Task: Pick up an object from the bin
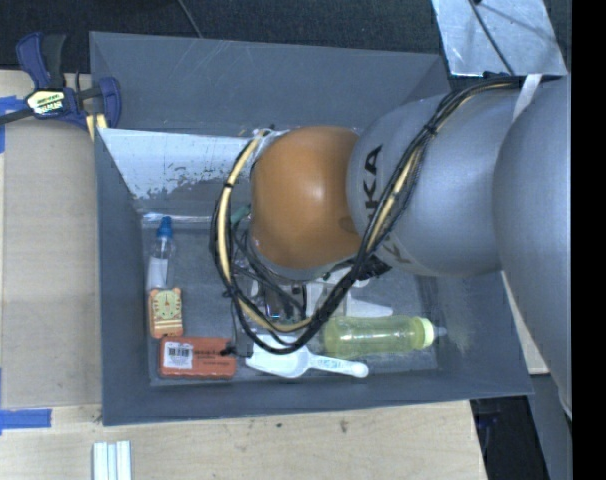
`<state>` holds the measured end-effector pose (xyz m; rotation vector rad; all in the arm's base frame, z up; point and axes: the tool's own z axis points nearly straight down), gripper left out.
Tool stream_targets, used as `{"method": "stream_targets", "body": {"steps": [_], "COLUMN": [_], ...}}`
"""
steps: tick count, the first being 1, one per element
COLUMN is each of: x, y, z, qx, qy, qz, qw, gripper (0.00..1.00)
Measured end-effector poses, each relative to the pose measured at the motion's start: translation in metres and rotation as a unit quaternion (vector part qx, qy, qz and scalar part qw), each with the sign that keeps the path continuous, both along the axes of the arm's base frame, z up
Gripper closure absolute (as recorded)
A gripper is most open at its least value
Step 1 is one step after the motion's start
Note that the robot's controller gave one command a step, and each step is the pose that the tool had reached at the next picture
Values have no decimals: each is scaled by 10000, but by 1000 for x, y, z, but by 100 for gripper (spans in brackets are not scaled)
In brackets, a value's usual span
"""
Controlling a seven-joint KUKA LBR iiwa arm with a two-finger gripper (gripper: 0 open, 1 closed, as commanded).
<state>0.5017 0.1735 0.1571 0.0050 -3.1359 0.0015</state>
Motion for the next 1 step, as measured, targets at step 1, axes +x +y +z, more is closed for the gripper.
{"method": "stream_targets", "body": {"steps": [1], "x": [2], "y": [-1], "z": [5], "qx": [10], "qy": [-37], "qz": [-15], "qw": [10000], "gripper": [0]}}
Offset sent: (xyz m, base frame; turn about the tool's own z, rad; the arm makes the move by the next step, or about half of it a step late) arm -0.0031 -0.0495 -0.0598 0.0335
